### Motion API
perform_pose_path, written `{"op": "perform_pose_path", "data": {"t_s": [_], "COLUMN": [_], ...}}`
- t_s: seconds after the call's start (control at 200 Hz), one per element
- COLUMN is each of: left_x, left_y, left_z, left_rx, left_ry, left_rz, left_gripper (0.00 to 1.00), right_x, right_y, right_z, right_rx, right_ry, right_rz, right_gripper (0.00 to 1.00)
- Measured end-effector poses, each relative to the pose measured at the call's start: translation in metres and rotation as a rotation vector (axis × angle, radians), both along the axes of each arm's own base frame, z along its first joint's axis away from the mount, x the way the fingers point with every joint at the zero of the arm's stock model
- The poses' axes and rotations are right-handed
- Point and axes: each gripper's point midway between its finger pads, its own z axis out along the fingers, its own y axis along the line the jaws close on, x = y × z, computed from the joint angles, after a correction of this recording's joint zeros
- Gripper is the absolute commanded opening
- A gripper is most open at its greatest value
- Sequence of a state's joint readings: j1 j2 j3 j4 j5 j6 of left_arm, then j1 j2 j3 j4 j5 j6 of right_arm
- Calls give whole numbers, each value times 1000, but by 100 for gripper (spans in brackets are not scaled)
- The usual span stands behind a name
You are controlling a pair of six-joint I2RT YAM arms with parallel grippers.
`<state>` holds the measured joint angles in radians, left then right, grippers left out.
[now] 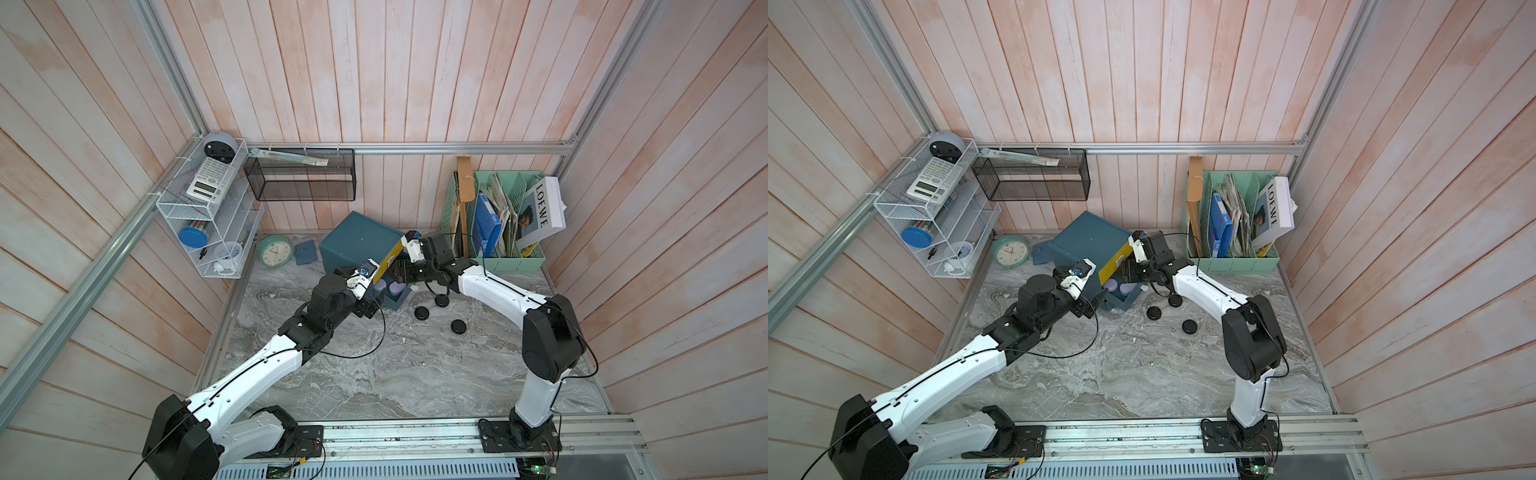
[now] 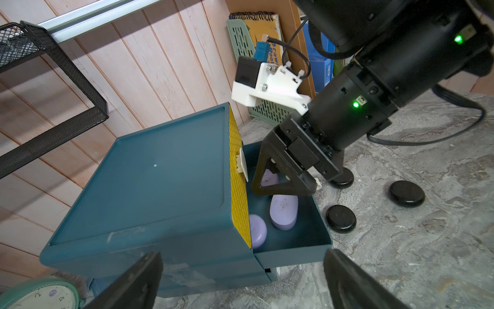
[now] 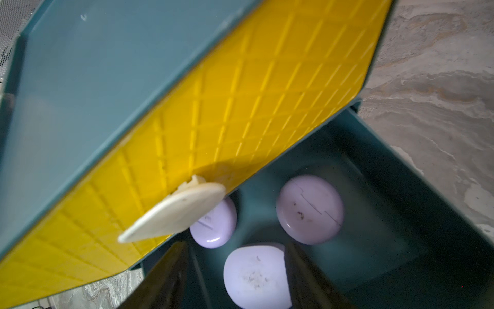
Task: Put the bluetooth earphones in the drawer according to color
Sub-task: Place the bluetooth earphone in the drawer, then close the drawer in the storage box.
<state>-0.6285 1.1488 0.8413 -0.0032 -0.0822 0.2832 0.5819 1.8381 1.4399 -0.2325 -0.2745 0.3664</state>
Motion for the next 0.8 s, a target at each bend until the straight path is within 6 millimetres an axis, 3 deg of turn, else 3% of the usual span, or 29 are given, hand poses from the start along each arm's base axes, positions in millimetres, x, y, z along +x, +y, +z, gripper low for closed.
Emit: {"op": "perform_pose_path", "data": {"t_s": [0.185,0.285,0.46,0.57,0.68,0.8], "left_x": [9,16,30,35,38,45], "left_y": [10,17,29,27,22,14], "left_z": [6,14,53,81,96,92], "left_rx": [-35,-67,-162,-209,-238,-249], "left_ry": [-10,-10,-51,-88,-98,-73], "left_rz": [43,76,124,119,103,88], "left_gripper": [100,100,99,97,89,73], "right_x": [-1,-4,-14,-21,-26,-35], "right_y": [-2,-5,-19,-33,-46,-57], "right_z": [2,13,45,52,44,29], "right_rx": [-6,-7,16,20,7,-15], "right_ry": [-1,-18,-84,-97,-82,-58], "right_rz": [-1,-3,-9,-24,-42,-57], "right_gripper": [64,64,64,64,64,64]}}
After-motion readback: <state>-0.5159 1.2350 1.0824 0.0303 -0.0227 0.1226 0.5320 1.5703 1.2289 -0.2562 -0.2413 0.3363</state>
